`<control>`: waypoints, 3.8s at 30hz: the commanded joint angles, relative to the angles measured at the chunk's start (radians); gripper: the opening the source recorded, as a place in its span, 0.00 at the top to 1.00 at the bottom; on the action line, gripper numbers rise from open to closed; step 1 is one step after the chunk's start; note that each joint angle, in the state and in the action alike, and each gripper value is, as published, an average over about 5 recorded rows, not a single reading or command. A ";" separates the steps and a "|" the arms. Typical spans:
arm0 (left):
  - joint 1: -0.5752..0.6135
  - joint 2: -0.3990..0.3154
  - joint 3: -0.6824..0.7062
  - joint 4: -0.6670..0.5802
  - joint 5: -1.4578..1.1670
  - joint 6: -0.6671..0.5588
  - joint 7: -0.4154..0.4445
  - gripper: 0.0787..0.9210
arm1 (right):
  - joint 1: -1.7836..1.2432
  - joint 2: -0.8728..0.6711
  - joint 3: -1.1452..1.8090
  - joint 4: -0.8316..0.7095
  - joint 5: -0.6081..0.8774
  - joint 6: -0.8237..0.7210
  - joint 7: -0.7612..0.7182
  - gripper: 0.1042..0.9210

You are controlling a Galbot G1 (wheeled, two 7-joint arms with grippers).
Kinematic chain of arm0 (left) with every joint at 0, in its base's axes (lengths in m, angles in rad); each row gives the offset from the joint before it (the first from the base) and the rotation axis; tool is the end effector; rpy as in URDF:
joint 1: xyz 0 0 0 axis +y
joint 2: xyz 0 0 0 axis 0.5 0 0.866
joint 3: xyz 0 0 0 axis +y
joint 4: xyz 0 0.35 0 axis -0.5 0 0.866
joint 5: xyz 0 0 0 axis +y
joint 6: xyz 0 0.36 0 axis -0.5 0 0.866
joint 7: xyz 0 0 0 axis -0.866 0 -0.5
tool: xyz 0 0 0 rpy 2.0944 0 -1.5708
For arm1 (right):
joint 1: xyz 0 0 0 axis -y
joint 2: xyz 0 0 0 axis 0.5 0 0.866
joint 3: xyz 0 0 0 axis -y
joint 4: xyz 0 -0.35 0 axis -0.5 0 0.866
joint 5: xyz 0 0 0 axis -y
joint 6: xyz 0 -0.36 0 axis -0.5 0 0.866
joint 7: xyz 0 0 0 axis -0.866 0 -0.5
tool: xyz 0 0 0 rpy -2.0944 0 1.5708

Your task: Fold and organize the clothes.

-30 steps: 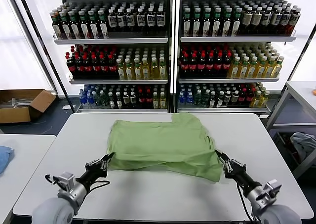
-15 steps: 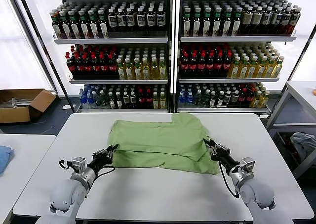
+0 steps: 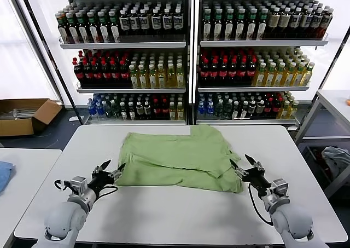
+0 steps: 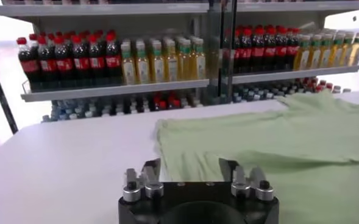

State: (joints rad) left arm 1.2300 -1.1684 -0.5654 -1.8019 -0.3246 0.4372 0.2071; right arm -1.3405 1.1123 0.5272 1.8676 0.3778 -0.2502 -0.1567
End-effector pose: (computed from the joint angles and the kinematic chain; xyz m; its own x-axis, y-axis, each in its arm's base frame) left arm 0.3006 0.1183 -0.3001 -0.8952 0.2194 0.3880 0.2377 0.9713 -0.0009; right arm 0.2663 -0.1094 -0.3091 -0.9252 -0.2599 0.2765 -0.2754 0.9612 -0.0180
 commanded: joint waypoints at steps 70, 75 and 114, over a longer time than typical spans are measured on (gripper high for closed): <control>0.729 -0.127 -0.158 -0.504 0.060 0.081 0.026 0.98 | -0.700 -0.058 0.166 0.403 0.058 -0.025 -0.013 0.97; 0.707 -0.109 -0.221 -0.502 0.023 0.089 0.017 0.97 | -0.654 -0.074 0.217 0.392 0.104 -0.043 0.003 0.86; -0.155 0.275 0.112 0.173 -0.291 0.062 0.009 0.12 | 0.564 -0.020 -0.207 -0.435 0.091 -0.245 -0.185 0.12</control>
State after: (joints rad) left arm 1.4101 -0.9511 -0.6688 -1.9526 -0.5697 0.5125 0.2173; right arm -1.0135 1.0725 0.4529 1.6660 0.4896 -0.4628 -0.3016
